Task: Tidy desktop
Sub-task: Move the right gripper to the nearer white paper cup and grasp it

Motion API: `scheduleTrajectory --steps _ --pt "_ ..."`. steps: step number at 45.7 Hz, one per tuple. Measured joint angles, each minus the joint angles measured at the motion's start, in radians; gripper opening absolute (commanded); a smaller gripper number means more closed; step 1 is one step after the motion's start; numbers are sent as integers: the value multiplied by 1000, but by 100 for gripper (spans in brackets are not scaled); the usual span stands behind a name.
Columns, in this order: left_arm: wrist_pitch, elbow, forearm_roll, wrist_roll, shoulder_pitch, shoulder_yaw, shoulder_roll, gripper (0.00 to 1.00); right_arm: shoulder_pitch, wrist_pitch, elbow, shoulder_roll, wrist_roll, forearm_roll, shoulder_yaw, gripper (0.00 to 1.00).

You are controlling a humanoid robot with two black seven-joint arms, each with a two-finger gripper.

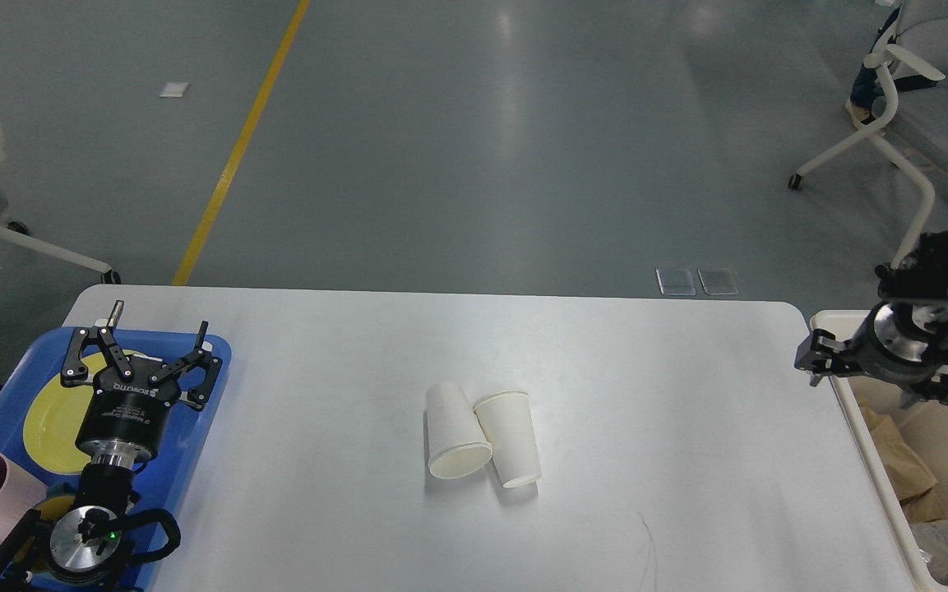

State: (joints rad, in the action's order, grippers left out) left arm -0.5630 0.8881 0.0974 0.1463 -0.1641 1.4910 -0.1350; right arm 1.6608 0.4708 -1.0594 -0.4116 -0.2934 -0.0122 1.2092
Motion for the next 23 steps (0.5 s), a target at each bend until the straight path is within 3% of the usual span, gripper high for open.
scheduleTrajectory --steps 4,8,17,23 --pt "0 0 0 0 0 0 0 96 121 177 -48 44 0 7 0 100" --pt "0 0 0 0 0 0 0 96 260 283 -143 66 0 10 -1 100" --pt "0 0 0 0 0 0 0 96 600 317 -451 77 -1 46 4 100" --pt "0 -1 -1 1 0 0 0 96 760 329 -556 150 -1 144 8 100"
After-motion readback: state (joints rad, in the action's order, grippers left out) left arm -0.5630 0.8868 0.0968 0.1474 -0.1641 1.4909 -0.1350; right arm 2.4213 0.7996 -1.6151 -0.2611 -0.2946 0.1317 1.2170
